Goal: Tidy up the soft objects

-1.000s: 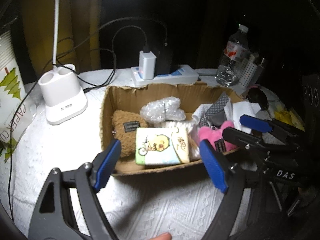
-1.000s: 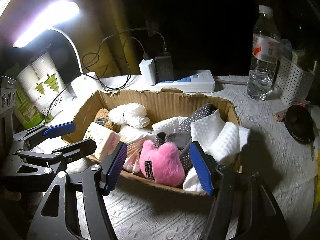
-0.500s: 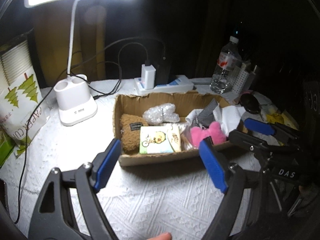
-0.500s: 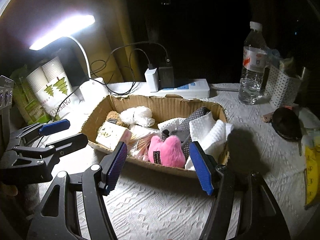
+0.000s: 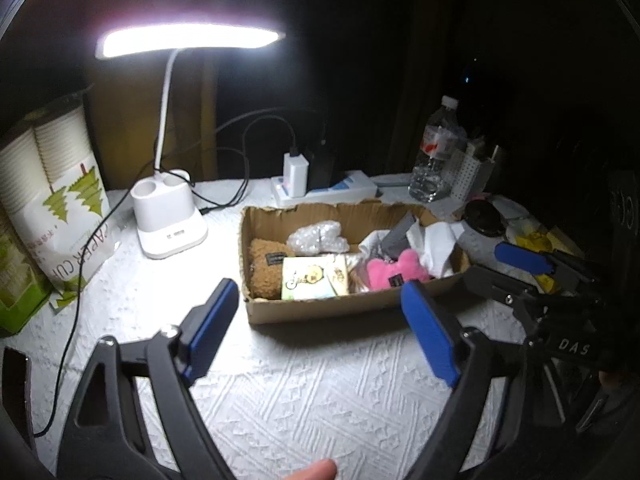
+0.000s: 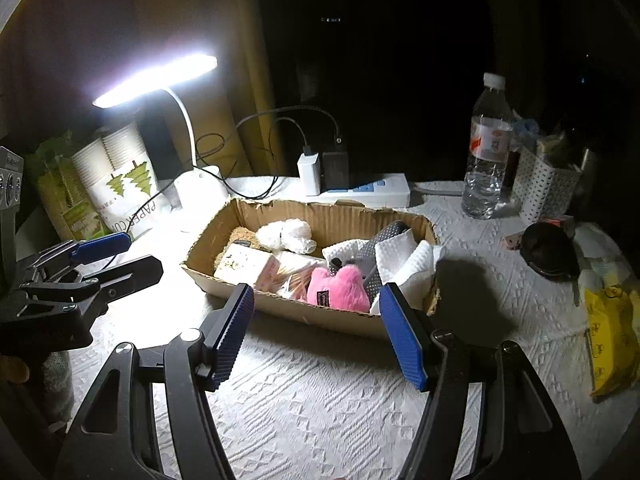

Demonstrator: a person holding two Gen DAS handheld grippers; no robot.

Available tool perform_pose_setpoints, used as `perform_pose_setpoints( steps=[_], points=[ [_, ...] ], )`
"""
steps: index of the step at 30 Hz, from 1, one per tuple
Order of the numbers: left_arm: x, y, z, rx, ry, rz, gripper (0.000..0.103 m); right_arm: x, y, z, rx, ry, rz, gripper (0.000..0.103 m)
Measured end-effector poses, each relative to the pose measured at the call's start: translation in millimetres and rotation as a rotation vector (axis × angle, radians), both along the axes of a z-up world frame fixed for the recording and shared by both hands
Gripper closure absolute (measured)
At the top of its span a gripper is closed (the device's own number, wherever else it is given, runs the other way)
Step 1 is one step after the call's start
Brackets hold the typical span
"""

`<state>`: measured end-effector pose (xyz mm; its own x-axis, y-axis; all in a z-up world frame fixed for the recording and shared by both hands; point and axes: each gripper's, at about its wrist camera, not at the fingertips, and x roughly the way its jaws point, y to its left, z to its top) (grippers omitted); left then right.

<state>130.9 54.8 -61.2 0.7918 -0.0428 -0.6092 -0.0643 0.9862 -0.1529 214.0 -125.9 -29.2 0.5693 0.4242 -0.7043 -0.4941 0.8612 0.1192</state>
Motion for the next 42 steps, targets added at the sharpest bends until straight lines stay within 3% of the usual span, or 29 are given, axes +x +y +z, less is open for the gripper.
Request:
perform_pose_setpoints(
  steps=[7, 22, 24, 26, 35, 42],
  points=[
    [-21.3, -8.7, 23.5, 0.013, -0.057, -0.005, 0.008, -17.9, -7.9, 22.3, 0.002, -0.043, -0.017, 0.034],
    [-60.7, -18.9, 86.2, 0.070, -0.159, 0.010, 0.007, -53.3, -24.1, 89.1, 0.022, -0.179, -0.043, 0.034],
    [-64.7, -18.2, 95.4, 0.074, -0.174, 0.015, 0.007, -55.4, -25.5, 97.3, 0.023, -0.184, -0.035, 0.033],
    [-69.4, -16.5, 105.2, 0.072, -0.198, 0.024, 0.007, -55.8, -25.9, 104.1, 0.014, -0.181, -0.025, 0.023],
    [-78.9, -19.3, 143.1, 0.137, -0.231, 0.037, 0.005, -61.0, -29.9, 145.8, 0.001, -0.233, -0.034, 0.022],
    [-78.2, -19.3, 163.1, 0.091, -0.238, -0.008, 0.005, -62.0, -40.7, 167.6, 0.007, -0.255, -0.057, 0.022]
  ],
)
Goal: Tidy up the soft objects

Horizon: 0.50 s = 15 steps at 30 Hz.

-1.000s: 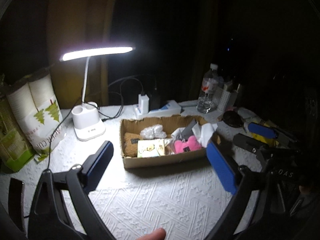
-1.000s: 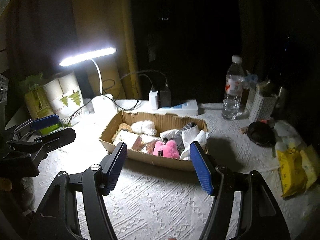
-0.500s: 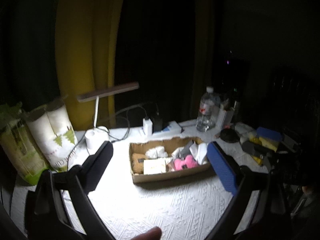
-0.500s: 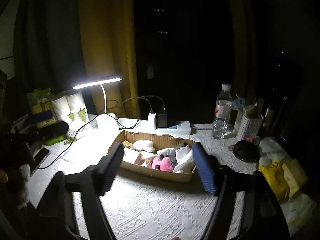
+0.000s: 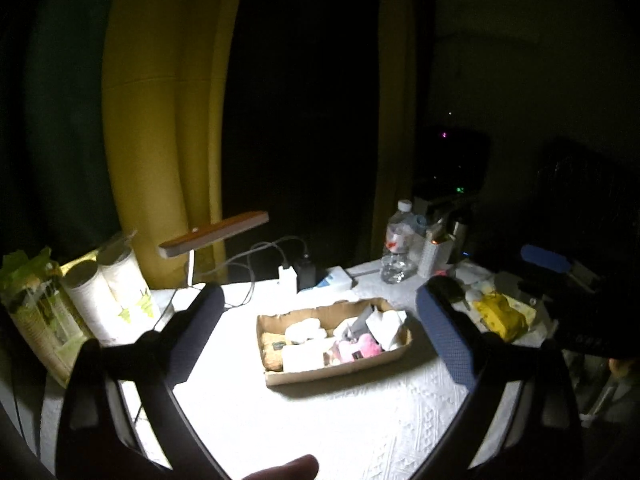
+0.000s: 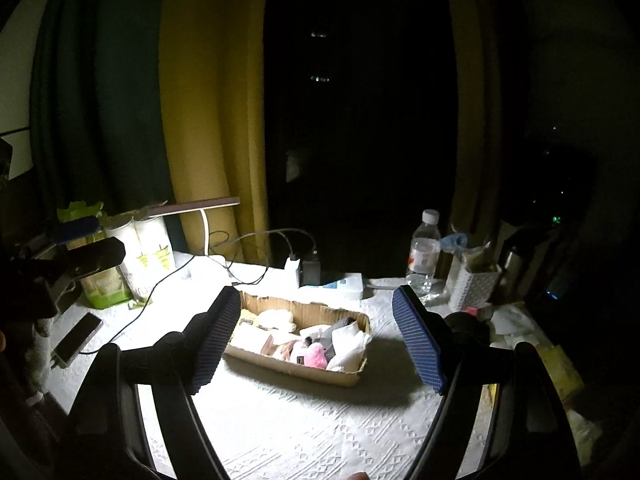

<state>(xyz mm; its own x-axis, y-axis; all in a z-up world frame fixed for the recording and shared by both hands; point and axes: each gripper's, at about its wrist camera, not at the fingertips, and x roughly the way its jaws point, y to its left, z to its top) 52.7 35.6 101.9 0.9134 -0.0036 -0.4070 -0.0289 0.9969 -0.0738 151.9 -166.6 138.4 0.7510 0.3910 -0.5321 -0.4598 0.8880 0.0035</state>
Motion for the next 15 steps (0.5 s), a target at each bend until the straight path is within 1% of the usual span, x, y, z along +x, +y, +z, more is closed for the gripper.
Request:
perform_pose_setpoints(
  steps=[5, 15],
  points=[
    [-1.0, -1.9, 5.1, 0.014, -0.011, 0.003, 0.005, 1.4, -4.9, 5.7, 0.006, -0.003, -0.008, 0.022],
    [2.2, -2.7, 6.6, 0.025, -0.014, 0.009, 0.005, 7.3, -7.6, 2.4, 0.020, 0.002, -0.005, 0.022]
  ],
)
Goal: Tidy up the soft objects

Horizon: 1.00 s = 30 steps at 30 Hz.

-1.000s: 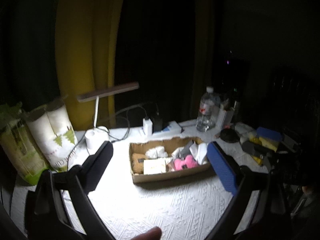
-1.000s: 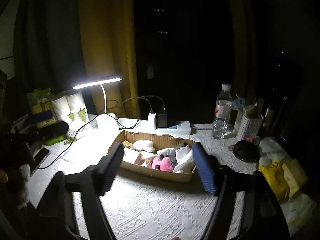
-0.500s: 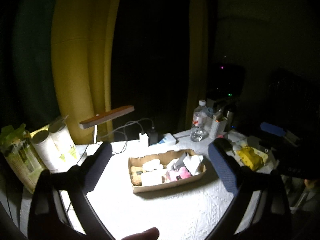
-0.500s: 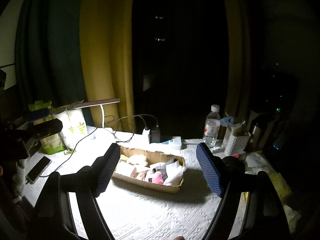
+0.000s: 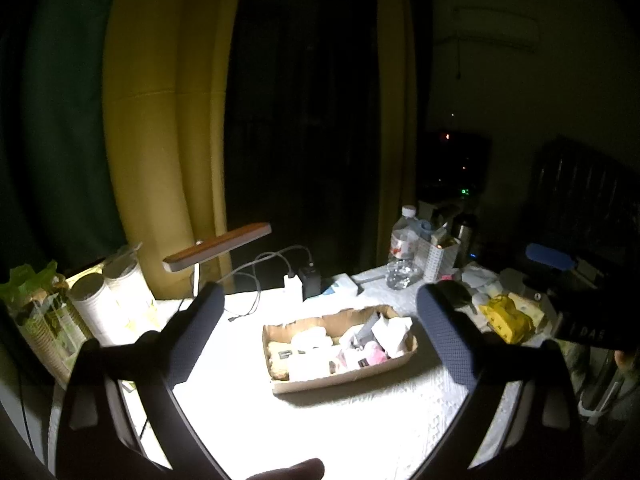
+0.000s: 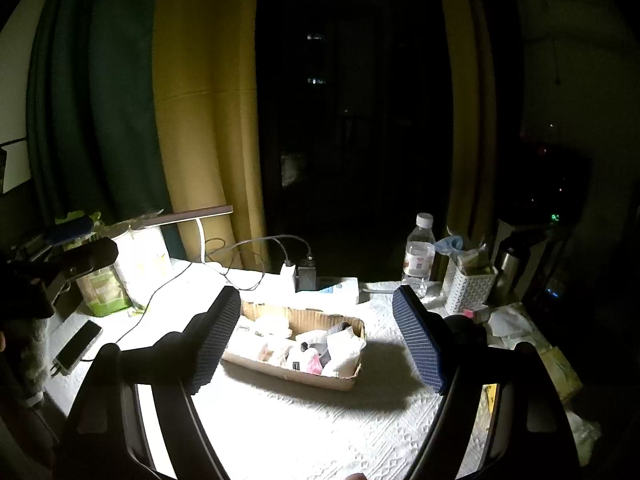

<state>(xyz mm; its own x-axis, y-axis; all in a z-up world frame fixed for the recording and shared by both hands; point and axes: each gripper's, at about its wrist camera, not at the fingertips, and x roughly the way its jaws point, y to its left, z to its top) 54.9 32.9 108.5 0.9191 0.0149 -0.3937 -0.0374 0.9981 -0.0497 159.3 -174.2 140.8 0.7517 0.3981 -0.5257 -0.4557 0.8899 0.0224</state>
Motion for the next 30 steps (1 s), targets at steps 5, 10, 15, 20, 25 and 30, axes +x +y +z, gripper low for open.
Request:
perform_pose_setpoints(
  steps=[5, 10, 15, 20, 25, 30],
  points=[
    [1.8, 0.3, -1.0, 0.001, 0.001, -0.001, 0.005, 0.2, -0.5, -0.2, 0.000, 0.000, 0.000, 0.022],
    [4.6, -0.6, -1.7, 0.007, 0.000, -0.003, 0.005, 5.9, -4.2, -2.9, 0.003, 0.005, -0.010, 0.022],
    [6.9, -3.4, -2.8, 0.017, -0.001, -0.007, 0.005, 7.9, -5.9, -4.5, 0.003, 0.009, -0.013, 0.022],
    [7.4, -4.4, -3.2, 0.017, -0.001, -0.006, 0.005, 8.3, -6.1, -4.9, 0.004, 0.009, -0.014, 0.022],
    [8.3, -6.0, -3.9, 0.038, -0.006, 0.009, 0.005, 9.2, -7.0, -6.9, 0.000, 0.014, -0.014, 0.022],
    [10.3, -5.9, -4.8, 0.042, -0.008, 0.012, 0.005, 12.5, -7.7, -11.9, -0.002, 0.023, -0.017, 0.022]
  ],
)
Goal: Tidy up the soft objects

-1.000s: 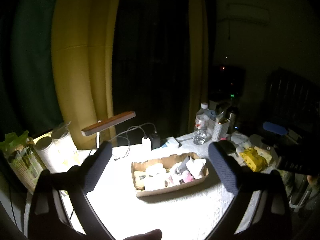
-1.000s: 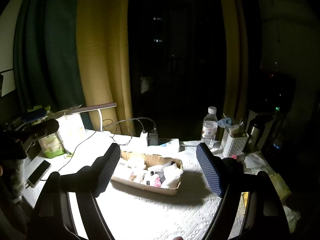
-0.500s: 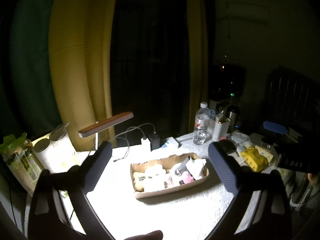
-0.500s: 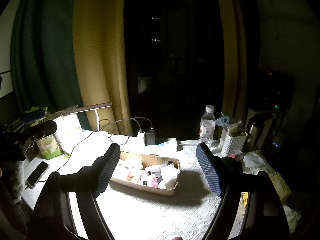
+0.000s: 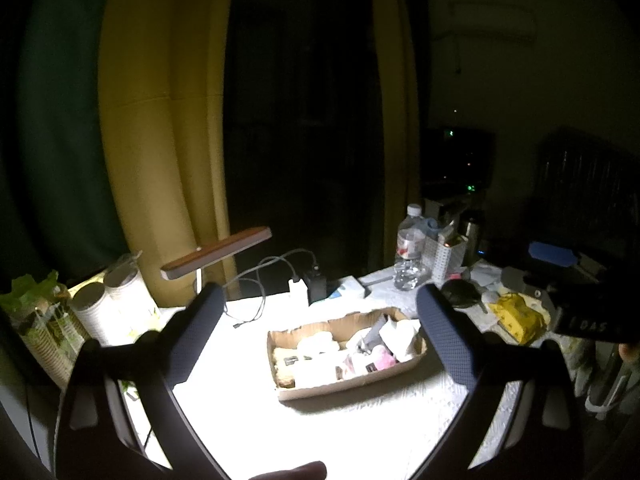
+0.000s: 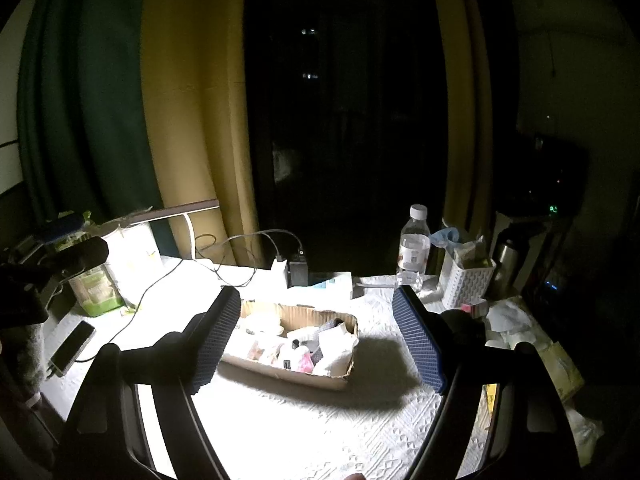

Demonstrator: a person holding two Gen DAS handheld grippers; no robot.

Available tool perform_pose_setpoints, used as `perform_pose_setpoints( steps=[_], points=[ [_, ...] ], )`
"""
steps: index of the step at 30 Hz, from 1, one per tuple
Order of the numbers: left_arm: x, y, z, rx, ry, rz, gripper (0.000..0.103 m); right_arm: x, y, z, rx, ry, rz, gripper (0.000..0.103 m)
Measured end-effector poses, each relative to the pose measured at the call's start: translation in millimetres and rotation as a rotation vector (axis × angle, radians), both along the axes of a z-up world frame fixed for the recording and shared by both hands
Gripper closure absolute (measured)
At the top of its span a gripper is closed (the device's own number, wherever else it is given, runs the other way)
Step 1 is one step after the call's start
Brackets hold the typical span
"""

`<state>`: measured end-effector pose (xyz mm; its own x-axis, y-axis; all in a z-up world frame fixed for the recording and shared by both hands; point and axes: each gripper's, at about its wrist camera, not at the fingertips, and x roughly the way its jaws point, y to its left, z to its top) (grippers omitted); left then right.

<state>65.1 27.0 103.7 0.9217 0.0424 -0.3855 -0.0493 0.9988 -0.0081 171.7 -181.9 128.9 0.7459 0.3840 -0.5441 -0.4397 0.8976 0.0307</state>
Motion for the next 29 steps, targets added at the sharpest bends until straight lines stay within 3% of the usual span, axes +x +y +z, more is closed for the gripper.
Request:
perform_pose_setpoints(
  steps=[29],
  points=[
    [12.8, -5.6, -10.1, -0.021, 0.010, -0.034, 0.005, 3.5, 3.1, -3.4, -0.003, 0.001, 0.004, 0.022]
  ],
)
